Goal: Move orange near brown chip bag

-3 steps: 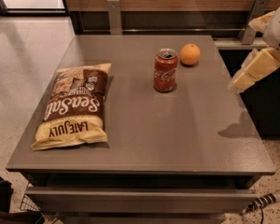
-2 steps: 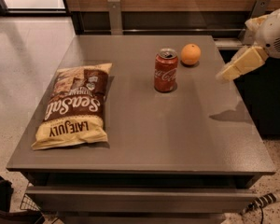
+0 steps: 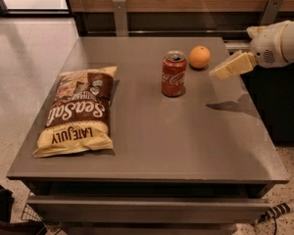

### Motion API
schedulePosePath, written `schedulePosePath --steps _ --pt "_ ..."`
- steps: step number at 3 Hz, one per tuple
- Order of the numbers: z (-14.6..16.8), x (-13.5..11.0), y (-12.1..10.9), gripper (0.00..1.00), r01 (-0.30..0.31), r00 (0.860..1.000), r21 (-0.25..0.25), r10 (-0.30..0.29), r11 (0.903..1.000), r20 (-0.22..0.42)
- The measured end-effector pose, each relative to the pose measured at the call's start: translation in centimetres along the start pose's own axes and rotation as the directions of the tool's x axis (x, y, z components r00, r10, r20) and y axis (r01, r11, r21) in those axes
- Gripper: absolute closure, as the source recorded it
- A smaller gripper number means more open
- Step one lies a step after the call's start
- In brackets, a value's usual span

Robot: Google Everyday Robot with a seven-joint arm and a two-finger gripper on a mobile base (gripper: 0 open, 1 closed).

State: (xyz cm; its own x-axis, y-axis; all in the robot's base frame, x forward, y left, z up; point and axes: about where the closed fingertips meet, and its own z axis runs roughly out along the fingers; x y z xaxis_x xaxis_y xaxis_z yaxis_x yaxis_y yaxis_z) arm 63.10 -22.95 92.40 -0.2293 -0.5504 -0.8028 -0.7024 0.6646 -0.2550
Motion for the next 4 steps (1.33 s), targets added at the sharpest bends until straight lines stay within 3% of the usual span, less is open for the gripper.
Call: schedulePosePath --steps 1,2,3,4 --pt "2.0 0.0 -0.4 0.00 -0.042 0.998 0.032 0.040 0.9986 0.048" --pt "2.0 0.1 -0.5 0.00 -0.044 0.998 0.033 0.042 0.9985 0.051" --pt "3.5 0.6 -1.4 0.00 -0.088 0.991 0.038 0.083 0.9954 0.103" --pt "6.1 1.4 -1.8 0.00 -0.154 0.970 0.006 0.150 0.9881 0.191"
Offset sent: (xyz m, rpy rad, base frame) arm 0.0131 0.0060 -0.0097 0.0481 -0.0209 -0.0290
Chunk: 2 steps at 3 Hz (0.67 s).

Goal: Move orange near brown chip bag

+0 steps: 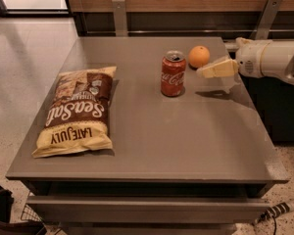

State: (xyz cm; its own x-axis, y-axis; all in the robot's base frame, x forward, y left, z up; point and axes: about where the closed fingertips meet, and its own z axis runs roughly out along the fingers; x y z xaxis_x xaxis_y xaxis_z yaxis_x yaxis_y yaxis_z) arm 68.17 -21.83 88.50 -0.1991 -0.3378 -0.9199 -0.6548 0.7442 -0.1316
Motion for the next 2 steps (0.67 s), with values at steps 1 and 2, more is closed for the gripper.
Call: schedulePosePath --steps 1,2 --pt "2.8 1.1 0.4 0.00 -0.060 0.995 -0.058 0.064 0.9966 0.077" --pt "5.1 1.2 0.4 0.00 -0.078 0.986 -0.110 0.093 0.9908 0.139"
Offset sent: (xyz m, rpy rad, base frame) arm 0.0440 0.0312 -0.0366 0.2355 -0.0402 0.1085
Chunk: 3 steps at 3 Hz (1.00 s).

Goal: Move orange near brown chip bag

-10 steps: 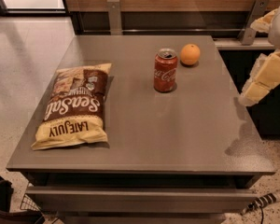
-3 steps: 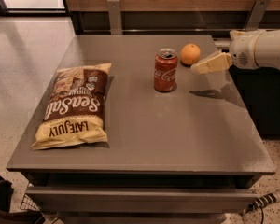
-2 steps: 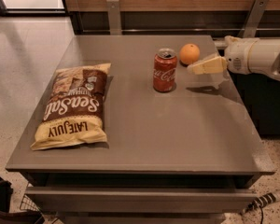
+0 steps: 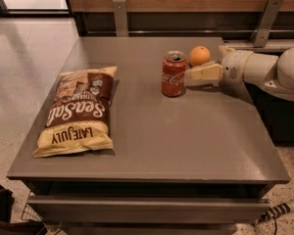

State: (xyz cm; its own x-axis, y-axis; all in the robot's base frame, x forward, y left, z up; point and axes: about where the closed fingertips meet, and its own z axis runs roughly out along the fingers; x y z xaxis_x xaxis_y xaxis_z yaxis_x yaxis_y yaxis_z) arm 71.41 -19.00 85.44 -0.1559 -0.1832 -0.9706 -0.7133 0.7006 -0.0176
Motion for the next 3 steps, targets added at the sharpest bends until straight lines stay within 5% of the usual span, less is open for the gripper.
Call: schedulePosePath --steps 2,3 --pt "2.1 -0.3 -0.8 0.00 0.000 0.999 -0.030 0.001 0.9996 0.041" --pt "4.0 -0.1 -1.3 0.15 -0.016 0.998 -0.048 0.019 0.9987 0.056"
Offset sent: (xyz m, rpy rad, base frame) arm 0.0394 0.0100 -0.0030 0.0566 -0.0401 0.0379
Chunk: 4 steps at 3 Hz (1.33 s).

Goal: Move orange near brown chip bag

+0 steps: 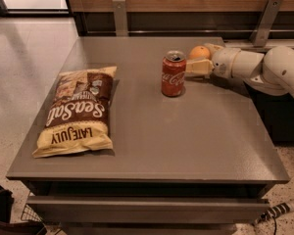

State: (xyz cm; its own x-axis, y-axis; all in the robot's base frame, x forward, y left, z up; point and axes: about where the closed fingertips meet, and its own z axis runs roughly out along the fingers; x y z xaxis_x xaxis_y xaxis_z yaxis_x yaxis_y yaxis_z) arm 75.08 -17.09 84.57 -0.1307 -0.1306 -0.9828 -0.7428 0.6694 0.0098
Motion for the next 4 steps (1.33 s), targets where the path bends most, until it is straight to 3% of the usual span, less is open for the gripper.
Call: schedulePosePath --steps 3,4 --pt "0.98 0.03 0.46 0.85 -0.003 1.000 -0.015 0.003 0.9999 0.002" --pt "1.25 0.03 0.65 1.00 -0.003 1.000 -0.020 0.003 0.9998 0.002"
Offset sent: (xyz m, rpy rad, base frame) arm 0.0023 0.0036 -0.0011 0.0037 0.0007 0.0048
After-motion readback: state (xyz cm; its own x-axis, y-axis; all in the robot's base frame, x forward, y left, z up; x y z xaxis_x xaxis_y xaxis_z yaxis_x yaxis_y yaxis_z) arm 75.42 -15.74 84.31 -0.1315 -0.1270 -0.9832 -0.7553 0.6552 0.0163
